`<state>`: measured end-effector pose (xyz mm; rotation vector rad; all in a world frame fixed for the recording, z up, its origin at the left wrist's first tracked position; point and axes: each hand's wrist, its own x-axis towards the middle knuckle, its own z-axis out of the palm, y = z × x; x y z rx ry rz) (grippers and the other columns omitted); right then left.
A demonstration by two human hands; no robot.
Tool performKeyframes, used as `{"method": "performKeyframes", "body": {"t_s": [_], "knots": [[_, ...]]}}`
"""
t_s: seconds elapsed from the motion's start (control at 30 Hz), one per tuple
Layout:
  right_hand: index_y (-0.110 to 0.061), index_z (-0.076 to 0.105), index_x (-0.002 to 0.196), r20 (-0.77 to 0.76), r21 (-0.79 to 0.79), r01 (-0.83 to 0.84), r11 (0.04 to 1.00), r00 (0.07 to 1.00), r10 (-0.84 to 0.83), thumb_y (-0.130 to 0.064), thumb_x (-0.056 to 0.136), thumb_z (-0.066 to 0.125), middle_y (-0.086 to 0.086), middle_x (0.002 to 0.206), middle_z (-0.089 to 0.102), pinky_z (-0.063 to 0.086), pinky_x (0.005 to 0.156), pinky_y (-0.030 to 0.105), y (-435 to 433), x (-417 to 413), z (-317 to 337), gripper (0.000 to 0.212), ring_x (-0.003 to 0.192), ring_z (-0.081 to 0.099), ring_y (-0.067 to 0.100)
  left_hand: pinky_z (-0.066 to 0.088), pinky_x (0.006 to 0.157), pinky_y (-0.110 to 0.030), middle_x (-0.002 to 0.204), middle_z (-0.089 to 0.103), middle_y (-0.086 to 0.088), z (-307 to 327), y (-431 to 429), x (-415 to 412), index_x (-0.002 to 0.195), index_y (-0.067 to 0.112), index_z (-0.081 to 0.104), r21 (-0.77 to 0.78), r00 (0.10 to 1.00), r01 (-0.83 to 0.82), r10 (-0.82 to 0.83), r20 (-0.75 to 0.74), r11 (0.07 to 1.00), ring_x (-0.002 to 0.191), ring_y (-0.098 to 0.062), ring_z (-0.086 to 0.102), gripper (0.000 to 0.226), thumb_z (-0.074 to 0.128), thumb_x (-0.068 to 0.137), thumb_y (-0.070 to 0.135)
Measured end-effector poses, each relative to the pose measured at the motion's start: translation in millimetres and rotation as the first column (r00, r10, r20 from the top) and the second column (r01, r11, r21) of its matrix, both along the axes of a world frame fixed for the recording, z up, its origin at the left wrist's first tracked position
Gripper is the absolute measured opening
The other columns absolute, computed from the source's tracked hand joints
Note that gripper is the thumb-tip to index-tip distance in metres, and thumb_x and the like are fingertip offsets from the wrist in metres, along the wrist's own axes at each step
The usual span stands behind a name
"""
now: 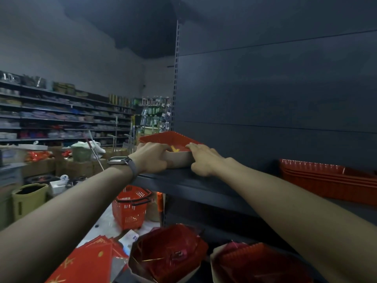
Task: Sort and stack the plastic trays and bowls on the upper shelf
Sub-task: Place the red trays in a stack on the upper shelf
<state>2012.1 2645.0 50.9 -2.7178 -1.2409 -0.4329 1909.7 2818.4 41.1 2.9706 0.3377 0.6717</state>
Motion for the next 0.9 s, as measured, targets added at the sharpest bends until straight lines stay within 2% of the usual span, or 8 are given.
{"method": "performKeyframes", "body": {"t_s": [0.17,0.3,0.37,0.47,0.57,0.7,0.77,0.9], "knots": [[-0.017,0.038,0.155,-0.004,-0.04,0.008,0.999,1.0,-0.008,-0.015,0.093,0.053,0.01,0.151,0.046,0.035,0.115,0.048,16.5,14.1,-4.3,0.063,0.142,0.043,0.033,0.036,0.099,-0.044,0.118,0.071,-0.003,-6.4,11.6,14.4,0.121,0.03,0.07,0.033,0.998,-0.019,0.017,0.056,0.999,0.122,-0.031,0.06,0.038,0.06,0.085,0.035],[-0.021,0.043,0.15,0.05,-0.018,-0.015,1.0,0.999,0.016,-0.014,0.089,0.055,0.005,0.15,0.043,0.033,0.113,0.052,17.5,23.1,-6.5,0.063,0.14,0.044,0.028,0.037,0.102,-0.047,0.12,0.059,-0.004,-9.0,20.6,23.2,0.118,0.029,0.071,0.046,0.997,0.005,-0.008,0.071,0.999,0.124,-0.03,0.05,0.043,0.052,0.08,0.034],[-0.02,0.045,0.145,0.067,0.013,-0.028,1.0,0.997,0.027,-0.012,0.087,0.055,0.004,0.144,0.045,0.035,0.109,0.052,17.8,24.7,-4.1,0.059,0.136,0.045,0.028,0.032,0.105,-0.048,0.125,0.053,-0.003,-9.2,20.5,28.0,0.124,0.029,0.066,0.074,0.996,0.0,-0.007,0.093,0.997,0.127,-0.028,0.043,0.036,0.061,0.088,0.028],[-0.019,0.042,0.14,0.016,0.075,-0.067,0.995,0.998,0.066,-0.01,0.086,0.055,0.004,0.139,0.049,0.034,0.104,0.052,18.1,24.1,-0.9,0.056,0.132,0.046,0.029,0.033,0.107,-0.05,0.13,0.047,-0.006,-9.2,22.6,29.9,0.128,0.022,0.056,0.102,0.99,0.015,-0.029,0.136,0.995,0.128,-0.031,0.039,0.043,0.068,0.087,0.023],[-0.024,0.043,0.138,-0.029,0.125,-0.113,0.986,0.993,0.118,-0.024,0.091,0.055,0.0,0.139,0.054,0.032,0.099,0.049,14.5,22.4,3.8,0.049,0.129,0.05,0.025,0.039,0.104,-0.048,0.126,0.047,-0.008,-8.2,31.5,25.7,0.127,0.018,0.055,0.089,0.979,0.077,-0.093,0.184,0.993,0.125,-0.033,0.04,0.048,0.077,0.085,0.027],[-0.03,0.049,0.138,-0.018,0.195,-0.175,0.965,0.983,0.182,-0.04,0.097,0.056,-0.005,0.137,0.056,0.035,0.105,0.048,8.7,19.0,10.4,0.042,0.127,0.051,0.019,0.038,0.092,-0.038,0.106,0.05,-0.003,-5.3,31.9,16.4,0.103,0.019,0.064,-0.082,0.938,0.21,-0.177,0.298,0.974,0.108,-0.021,0.041,0.037,0.063,0.097,0.056],[-0.03,0.052,0.139,-0.032,0.219,-0.195,0.956,0.978,0.207,-0.04,0.099,0.054,-0.004,0.136,0.057,0.037,0.108,0.047,9.5,17.4,10.6,0.041,0.126,0.051,0.019,0.041,0.093,-0.039,0.101,0.053,-0.004,-3.9,31.3,15.1,0.094,0.015,0.067,-0.097,0.919,0.223,-0.176,0.353,0.97,0.104,-0.022,0.047,0.039,0.058,0.101,0.052],[-0.024,0.059,0.136,-0.046,0.29,-0.209,0.934,0.972,0.232,-0.033,0.104,0.048,0.002,0.132,0.059,0.043,0.108,0.041,13.2,16.6,8.9,0.035,0.124,0.054,0.021,0.042,0.085,-0.035,0.093,0.059,-0.003,-2.1,32.7,13.0,0.089,0.014,0.071,-0.044,0.893,0.239,-0.202,0.402,0.97,0.091,-0.021,0.056,0.03,0.063,0.102,0.04]]}}
